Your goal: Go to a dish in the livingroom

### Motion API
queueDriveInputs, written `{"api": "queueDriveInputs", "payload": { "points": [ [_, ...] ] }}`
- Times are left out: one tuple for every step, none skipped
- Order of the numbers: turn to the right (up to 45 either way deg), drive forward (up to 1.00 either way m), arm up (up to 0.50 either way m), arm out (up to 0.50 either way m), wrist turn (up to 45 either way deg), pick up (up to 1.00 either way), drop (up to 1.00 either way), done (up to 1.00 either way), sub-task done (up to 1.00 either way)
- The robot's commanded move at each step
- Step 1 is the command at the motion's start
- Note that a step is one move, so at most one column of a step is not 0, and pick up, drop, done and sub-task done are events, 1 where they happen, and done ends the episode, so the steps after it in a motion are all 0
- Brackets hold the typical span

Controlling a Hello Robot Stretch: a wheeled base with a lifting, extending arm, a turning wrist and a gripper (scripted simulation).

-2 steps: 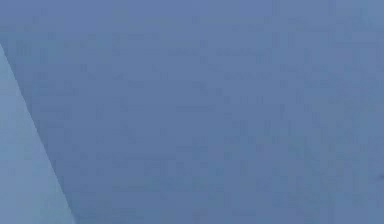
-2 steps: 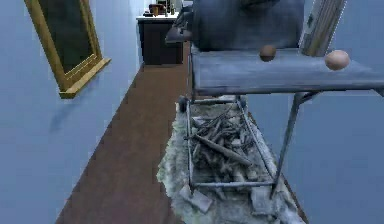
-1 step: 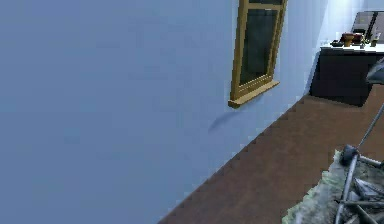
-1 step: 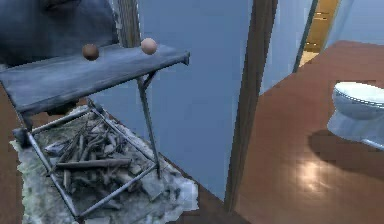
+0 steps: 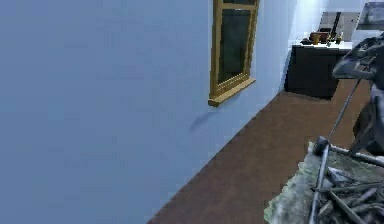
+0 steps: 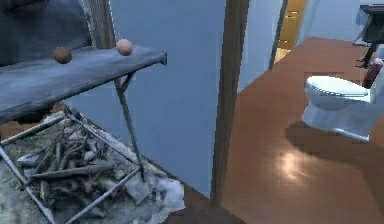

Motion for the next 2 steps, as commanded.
{"api": "queueDriveInputs", "payload": {
  "points": [
    [0.0, 1.0, 0.0, 0.0, 0.0, 0.0, 0.0, 0.0, 0.0],
    [6.0, 0.0, 0.0, 0.0, 0.0, 0.0, 0.0, 0.0, 0.0]
  ]
}}
